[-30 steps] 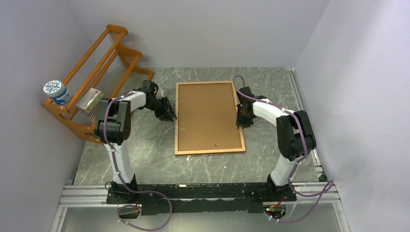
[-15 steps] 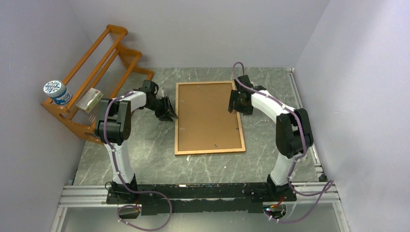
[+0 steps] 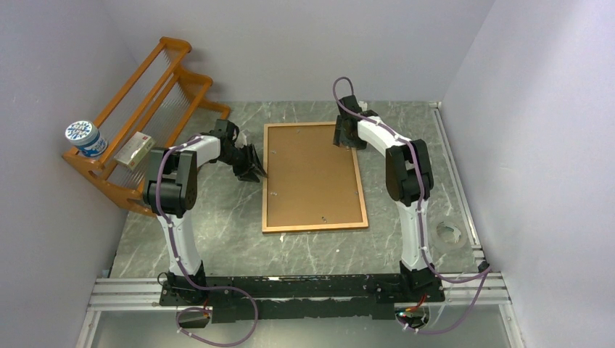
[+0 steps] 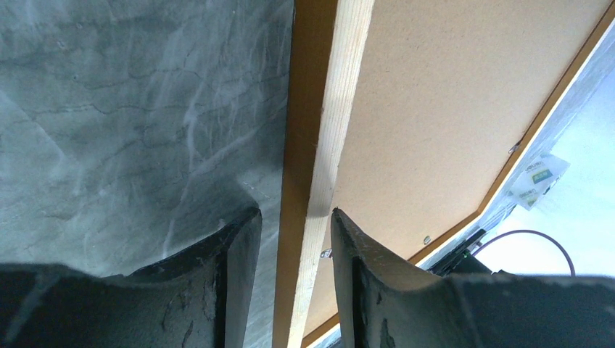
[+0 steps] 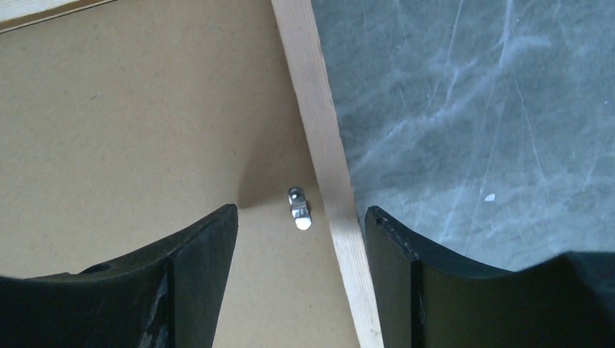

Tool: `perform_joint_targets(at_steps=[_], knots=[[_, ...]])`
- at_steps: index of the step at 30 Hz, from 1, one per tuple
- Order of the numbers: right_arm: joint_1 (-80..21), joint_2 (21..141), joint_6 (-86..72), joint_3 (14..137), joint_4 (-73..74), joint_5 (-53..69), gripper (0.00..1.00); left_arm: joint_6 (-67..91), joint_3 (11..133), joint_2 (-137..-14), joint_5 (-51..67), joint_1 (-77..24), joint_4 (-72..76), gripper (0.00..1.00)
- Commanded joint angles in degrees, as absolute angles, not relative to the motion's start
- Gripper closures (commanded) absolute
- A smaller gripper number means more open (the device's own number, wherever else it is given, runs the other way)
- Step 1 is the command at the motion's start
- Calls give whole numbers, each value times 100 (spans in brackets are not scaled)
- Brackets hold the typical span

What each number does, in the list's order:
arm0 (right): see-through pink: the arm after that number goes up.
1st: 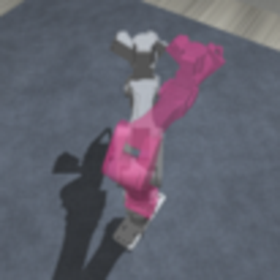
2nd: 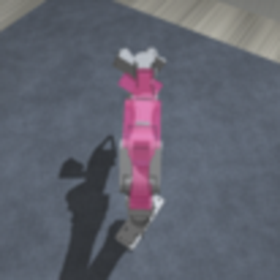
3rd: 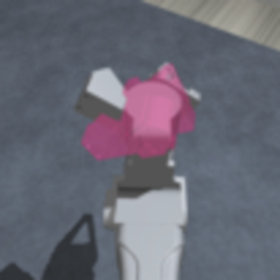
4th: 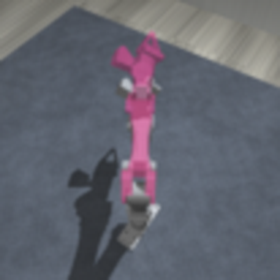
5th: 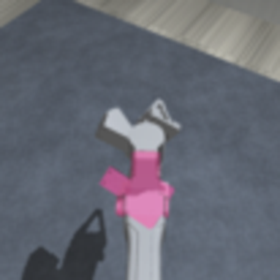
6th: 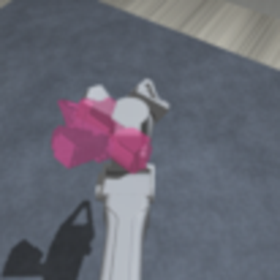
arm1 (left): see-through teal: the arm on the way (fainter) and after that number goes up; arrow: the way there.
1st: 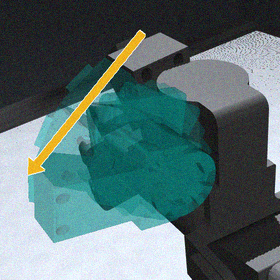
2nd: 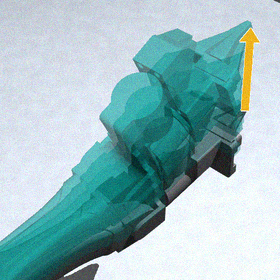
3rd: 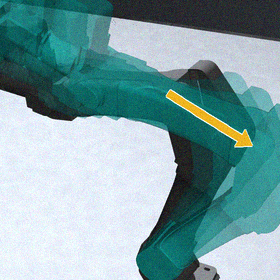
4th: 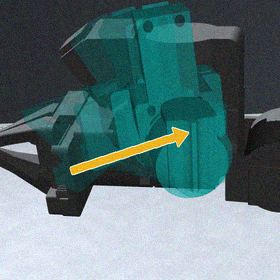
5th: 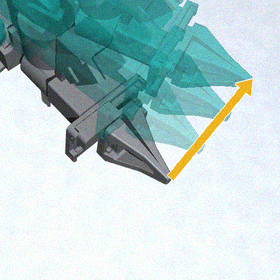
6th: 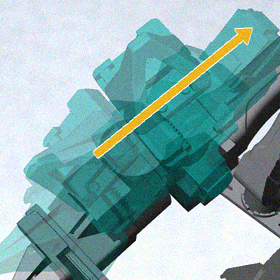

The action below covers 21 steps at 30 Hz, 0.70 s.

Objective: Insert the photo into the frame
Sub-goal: Install the photo frame at the center of the board.

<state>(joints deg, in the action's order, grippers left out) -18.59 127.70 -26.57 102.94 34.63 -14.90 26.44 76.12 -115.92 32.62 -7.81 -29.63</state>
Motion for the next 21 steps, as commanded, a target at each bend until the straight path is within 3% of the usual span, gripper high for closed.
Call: perform_joint_targets(at_steps=[1, 8, 10, 16, 21], knots=[[-1747, 12965, -2509, 10706, 3533, -1772, 34, 2566, 7802, -11738, 2996, -800, -3120, 53], [-1580, 13082, -2438, 10627, 3540, -1376, 55, 2601, 7885, -11817, 3014, -800, -3122, 54], [-1569, 13023, -2400, 10512, 3493, -1239, 57, 2603, 7897, -11833, 3036, -800, -3128, 54], [-1561, 12955, -2262, 10443, 3513, -850, 44, 2628, 7940, -11921, 3098, -800, -3129, 54], [-1538, 12959, -2195, 10502, 3604, -680, 43, 2643, 7972, -11970, 3103, -800, -3120, 54]])
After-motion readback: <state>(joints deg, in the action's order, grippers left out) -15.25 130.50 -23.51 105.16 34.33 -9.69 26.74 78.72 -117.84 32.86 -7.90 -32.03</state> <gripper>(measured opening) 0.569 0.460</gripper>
